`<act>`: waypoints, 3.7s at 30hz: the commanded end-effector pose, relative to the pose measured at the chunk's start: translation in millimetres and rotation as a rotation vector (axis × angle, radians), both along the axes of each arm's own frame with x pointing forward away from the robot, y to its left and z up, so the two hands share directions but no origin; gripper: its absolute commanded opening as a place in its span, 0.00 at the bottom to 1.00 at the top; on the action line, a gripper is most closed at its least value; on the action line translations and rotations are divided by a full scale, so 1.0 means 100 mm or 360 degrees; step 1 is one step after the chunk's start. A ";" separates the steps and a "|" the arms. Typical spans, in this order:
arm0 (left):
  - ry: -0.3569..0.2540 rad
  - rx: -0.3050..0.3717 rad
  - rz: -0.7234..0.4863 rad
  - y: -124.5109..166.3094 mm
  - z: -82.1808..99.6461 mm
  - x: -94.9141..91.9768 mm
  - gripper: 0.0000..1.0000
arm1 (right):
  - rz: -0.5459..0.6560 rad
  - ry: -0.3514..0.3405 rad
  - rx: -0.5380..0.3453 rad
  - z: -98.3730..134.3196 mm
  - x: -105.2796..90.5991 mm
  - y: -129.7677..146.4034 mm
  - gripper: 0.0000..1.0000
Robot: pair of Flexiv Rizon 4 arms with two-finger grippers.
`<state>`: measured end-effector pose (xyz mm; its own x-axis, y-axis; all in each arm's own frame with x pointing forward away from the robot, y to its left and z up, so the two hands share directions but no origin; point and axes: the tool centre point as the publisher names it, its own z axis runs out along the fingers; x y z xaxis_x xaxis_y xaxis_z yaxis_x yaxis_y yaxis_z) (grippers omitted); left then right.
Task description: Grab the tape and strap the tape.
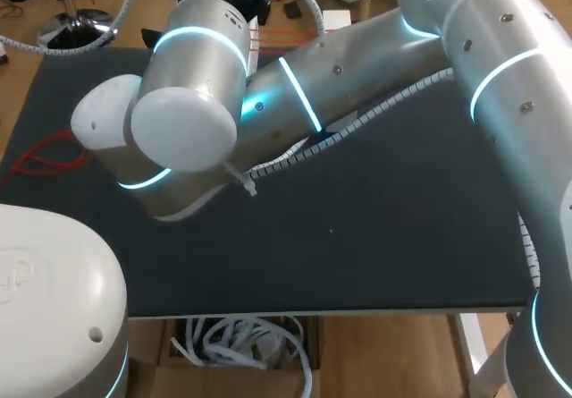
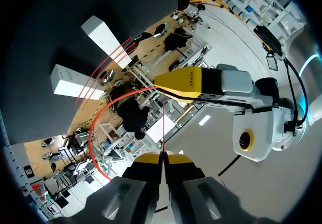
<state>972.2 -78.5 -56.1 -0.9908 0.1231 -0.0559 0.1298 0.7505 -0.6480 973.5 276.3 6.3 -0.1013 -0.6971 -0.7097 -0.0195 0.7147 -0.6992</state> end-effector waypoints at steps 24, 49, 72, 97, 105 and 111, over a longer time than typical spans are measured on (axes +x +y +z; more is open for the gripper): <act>0.0002 0.0004 0.0000 0.00 0.00 0.00 0.00 | 0.0033 0.0066 -0.0045 -0.16 -0.03 0.16 0.00; 0.0002 0.0004 0.0000 0.00 0.00 0.00 0.00 | 0.0041 0.0113 -0.0068 -0.28 -0.01 0.24 0.00; 0.0002 0.0004 0.0000 0.00 0.00 0.00 0.00 | 0.0025 0.0131 -0.0046 -0.26 -0.06 0.22 0.08; 0.0002 0.0004 0.0000 0.00 0.00 0.00 0.00 | -0.0014 0.0047 0.0092 0.40 -0.31 -0.46 0.62; 0.0002 0.0004 0.0000 0.00 0.00 0.00 0.00 | -0.0062 -0.0027 0.0095 0.58 -0.05 -0.83 1.00; 0.0002 0.0004 0.0000 0.00 0.00 0.00 0.00 | -0.0089 -0.0061 0.0104 0.71 0.11 -1.12 1.00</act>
